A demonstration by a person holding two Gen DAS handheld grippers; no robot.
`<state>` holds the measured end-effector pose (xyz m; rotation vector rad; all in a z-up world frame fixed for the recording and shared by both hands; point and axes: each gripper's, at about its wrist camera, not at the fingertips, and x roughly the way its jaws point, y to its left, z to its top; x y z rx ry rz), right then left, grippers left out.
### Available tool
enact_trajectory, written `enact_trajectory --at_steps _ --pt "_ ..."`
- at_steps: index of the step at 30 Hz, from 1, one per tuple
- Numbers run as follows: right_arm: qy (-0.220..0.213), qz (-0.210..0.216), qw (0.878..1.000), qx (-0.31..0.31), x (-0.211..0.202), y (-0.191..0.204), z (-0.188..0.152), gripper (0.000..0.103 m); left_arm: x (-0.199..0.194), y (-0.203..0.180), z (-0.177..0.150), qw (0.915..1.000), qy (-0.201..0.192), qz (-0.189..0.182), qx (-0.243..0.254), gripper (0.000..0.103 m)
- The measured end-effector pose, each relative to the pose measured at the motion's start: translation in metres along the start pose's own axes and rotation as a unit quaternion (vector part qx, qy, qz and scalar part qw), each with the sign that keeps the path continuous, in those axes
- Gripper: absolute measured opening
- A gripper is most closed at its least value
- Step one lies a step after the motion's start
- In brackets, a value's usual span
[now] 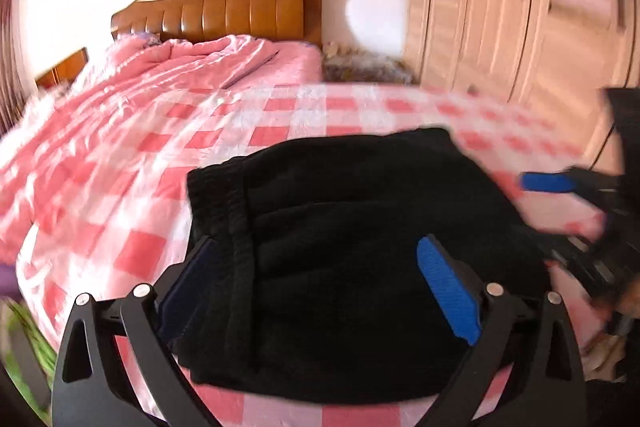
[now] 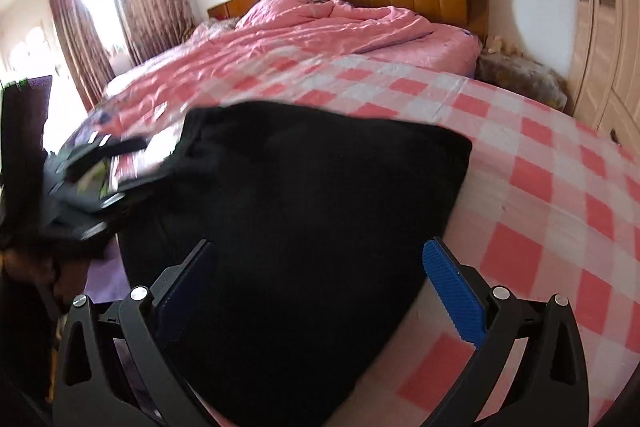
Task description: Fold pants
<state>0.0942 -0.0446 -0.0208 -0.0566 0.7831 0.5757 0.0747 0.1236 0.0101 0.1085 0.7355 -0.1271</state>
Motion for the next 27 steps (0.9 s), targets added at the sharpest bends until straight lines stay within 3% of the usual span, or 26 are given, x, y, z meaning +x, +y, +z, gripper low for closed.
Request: enact_trajectory --at_steps 4,6,9,12,16,20,24,27 --pt "0.015 -0.002 0.999 -0.037 0.003 0.01 -0.034 0.099 0.036 0.009 -0.012 0.9985 0.05 0.01 -0.02 0.101" --pt "0.017 0.018 1.0 -0.018 0.006 0.003 -0.046 0.099 0.039 0.012 -0.022 0.9994 0.027 0.018 -0.011 0.102" --pt "0.028 0.045 0.998 0.014 0.009 -0.008 -0.054 0.099 0.04 0.012 -0.02 0.9991 0.034 0.022 -0.011 0.102" --pt "0.032 0.02 0.999 -0.006 0.001 0.0 -0.055 0.099 0.042 0.013 -0.019 0.999 0.036 0.022 -0.012 0.102" --pt "-0.01 -0.034 0.998 -0.06 -0.02 0.026 -0.057 0.099 0.043 0.012 -0.019 0.9991 0.031 0.025 -0.016 0.102" --pt "-0.002 -0.039 0.995 -0.095 -0.007 0.039 -0.043 0.099 0.042 0.011 -0.02 0.9991 0.029 0.027 -0.017 0.102" --pt "-0.028 -0.02 0.995 -0.095 -0.015 0.037 -0.014 0.099 0.038 0.008 -0.015 0.9985 0.039 0.033 -0.02 0.102" --pt "-0.032 -0.04 0.995 -0.081 -0.015 0.023 -0.002 0.099 0.027 0.006 0.0 0.9991 0.028 0.024 -0.019 0.101"
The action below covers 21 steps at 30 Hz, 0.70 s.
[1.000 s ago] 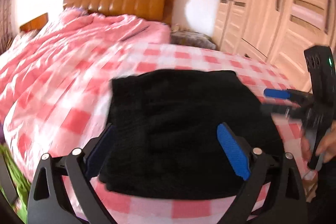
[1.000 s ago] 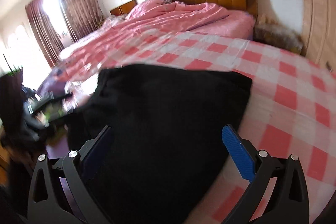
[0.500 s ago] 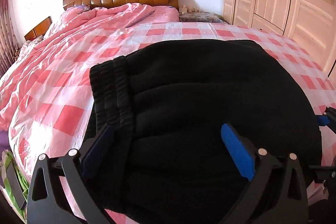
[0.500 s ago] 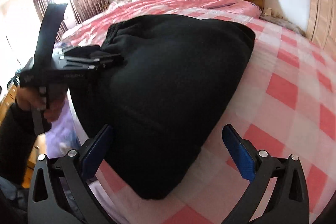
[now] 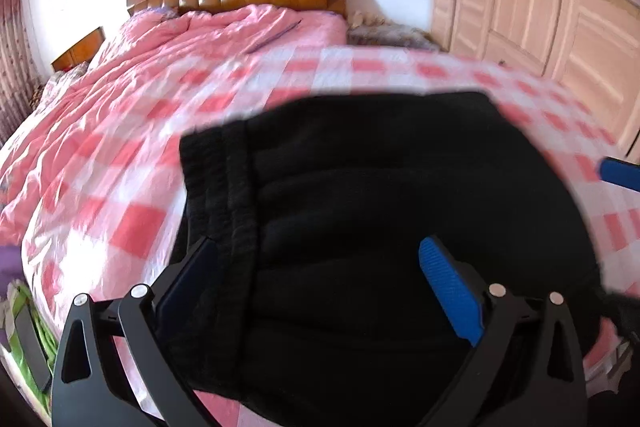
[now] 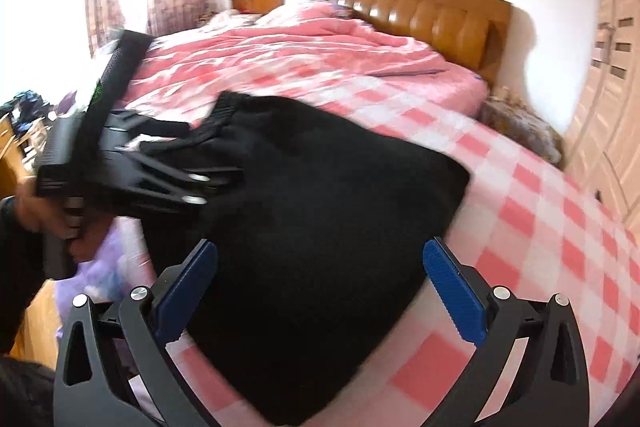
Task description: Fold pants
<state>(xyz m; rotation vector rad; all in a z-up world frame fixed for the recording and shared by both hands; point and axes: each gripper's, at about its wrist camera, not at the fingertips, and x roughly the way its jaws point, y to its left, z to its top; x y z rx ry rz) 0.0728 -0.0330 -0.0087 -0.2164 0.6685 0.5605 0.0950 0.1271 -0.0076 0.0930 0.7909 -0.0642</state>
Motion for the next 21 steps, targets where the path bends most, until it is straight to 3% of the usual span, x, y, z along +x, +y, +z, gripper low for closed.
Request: enact_trajectory --at_steps 6,11,16,21 --pt "-0.016 0.012 0.999 0.038 -0.022 0.004 -0.012 0.099 -0.026 -0.004 0.015 0.9986 -0.027 0.045 -0.002 0.101" --pt "0.01 -0.016 0.999 0.036 -0.033 0.023 -0.037 0.099 -0.067 -0.027 -0.008 0.9939 -0.062 0.088 0.019 0.101" --pt "0.048 -0.04 0.996 0.058 -0.044 0.031 -0.062 0.099 -0.108 -0.049 -0.038 0.9862 -0.109 0.125 -0.001 0.101" --pt "0.058 -0.067 0.994 0.063 -0.056 0.033 -0.077 0.099 -0.117 -0.062 -0.06 0.9926 -0.089 0.079 -0.022 0.101"
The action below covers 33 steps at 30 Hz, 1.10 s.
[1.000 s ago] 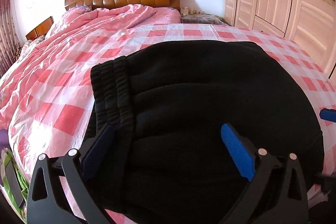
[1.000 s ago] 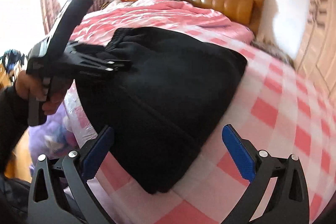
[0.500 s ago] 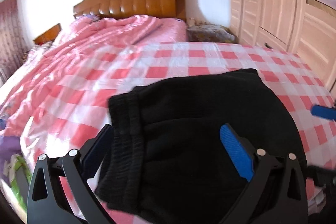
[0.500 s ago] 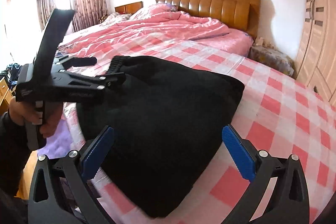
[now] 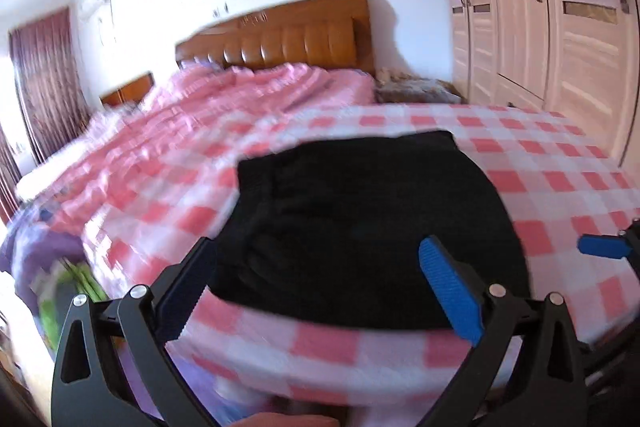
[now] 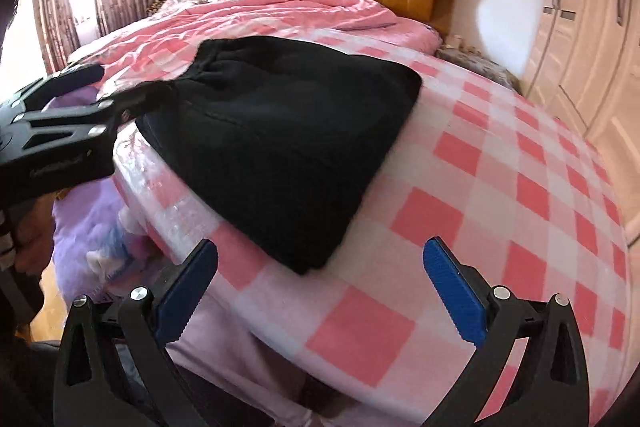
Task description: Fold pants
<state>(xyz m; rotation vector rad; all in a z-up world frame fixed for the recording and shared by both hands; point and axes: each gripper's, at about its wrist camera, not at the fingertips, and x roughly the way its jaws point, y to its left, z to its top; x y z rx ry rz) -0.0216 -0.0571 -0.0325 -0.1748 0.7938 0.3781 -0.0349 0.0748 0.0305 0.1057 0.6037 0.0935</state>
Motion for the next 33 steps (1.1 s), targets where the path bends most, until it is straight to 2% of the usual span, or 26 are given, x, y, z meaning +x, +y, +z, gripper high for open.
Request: enact_trajectory --at_steps 3,11,21,33 --pt "0.0 -0.005 1.0 0.007 -0.003 -0.003 -0.003 0.099 0.002 -0.007 -0.009 0.9997 0.018 -0.013 -0.009 0.101" --pt "0.007 0.001 1.0 0.01 -0.007 0.001 -0.014 0.099 -0.003 -0.021 -0.031 0.9991 0.041 -0.008 0.007 0.101" --pt "0.002 -0.001 1.0 0.006 -0.013 0.004 -0.019 0.099 -0.009 -0.011 -0.035 0.9993 0.037 0.006 0.0 0.101" --pt "0.002 0.0 1.0 0.007 -0.014 0.003 -0.018 0.099 -0.01 -0.009 -0.035 0.9993 0.036 0.006 -0.002 0.101"
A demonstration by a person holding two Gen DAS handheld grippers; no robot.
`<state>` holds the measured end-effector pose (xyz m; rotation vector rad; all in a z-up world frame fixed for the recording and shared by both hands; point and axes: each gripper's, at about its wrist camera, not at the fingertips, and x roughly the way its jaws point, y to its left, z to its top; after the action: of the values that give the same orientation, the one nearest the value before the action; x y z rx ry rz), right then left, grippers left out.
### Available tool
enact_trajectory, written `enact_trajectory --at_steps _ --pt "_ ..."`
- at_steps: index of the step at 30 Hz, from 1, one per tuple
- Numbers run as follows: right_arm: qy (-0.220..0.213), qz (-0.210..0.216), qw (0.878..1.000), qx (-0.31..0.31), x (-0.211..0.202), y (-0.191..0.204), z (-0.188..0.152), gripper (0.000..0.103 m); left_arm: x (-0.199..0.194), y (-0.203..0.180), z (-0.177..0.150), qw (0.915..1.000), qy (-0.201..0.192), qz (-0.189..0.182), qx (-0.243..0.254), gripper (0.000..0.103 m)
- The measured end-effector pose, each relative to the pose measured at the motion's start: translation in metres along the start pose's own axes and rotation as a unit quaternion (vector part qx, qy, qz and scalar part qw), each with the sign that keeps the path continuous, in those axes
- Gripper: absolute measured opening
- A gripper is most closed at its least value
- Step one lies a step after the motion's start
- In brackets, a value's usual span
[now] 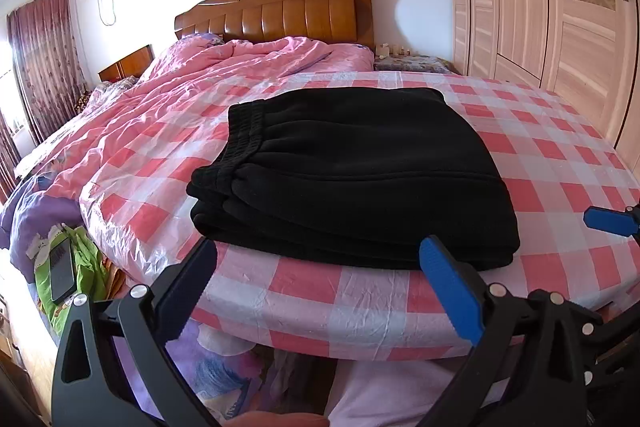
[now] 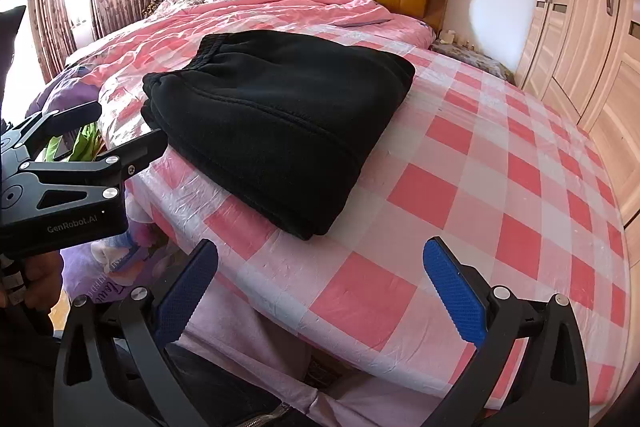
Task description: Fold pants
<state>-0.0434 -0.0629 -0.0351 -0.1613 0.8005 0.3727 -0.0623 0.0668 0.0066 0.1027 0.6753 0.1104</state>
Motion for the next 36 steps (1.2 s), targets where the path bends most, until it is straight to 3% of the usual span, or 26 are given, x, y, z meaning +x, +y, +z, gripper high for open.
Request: enact_trajectory --at_steps 36 --pt "0.004 0.007 1.0 0.004 0.0027 0.003 -0.0054 0.099 0.0026 -0.0016 -0.0046 1.0 0.006 -0.003 -0.003 0.101"
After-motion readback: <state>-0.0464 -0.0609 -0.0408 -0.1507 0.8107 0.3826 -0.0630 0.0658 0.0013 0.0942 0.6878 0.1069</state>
